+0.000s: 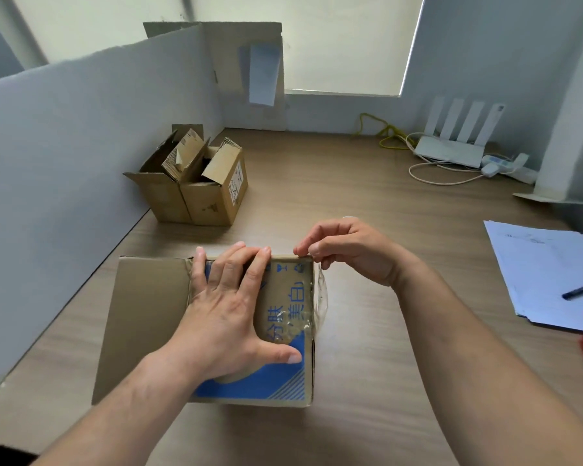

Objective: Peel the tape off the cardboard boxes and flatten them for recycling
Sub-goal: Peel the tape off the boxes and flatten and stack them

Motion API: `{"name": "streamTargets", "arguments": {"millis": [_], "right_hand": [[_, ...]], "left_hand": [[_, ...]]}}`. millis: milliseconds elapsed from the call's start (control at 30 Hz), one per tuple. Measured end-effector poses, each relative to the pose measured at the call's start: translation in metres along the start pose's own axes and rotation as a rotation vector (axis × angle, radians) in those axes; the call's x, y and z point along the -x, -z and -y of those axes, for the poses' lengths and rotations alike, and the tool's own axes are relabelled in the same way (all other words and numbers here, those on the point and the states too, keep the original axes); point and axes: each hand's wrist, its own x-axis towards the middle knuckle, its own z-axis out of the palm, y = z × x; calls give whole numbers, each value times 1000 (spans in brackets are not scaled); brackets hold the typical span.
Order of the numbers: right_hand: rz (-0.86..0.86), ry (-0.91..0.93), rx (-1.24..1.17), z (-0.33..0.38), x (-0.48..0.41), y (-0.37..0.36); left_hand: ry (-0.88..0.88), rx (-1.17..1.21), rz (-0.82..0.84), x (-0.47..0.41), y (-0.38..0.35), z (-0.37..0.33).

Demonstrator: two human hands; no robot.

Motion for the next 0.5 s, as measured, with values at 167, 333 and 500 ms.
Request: {"name": "streamTargets", "arguments": {"millis": [167,333,500], "right_hand": [[-75,-62,107,13,-4,-2],[-244,-99,899,33,-14,-18],[-295,-116,1193,47,-24,-29]], "left_hand": [[-6,-11,-13,-10,-2,4],[43,-42,63,-24,5,4],[47,-29,96,-37,6,8]]}}
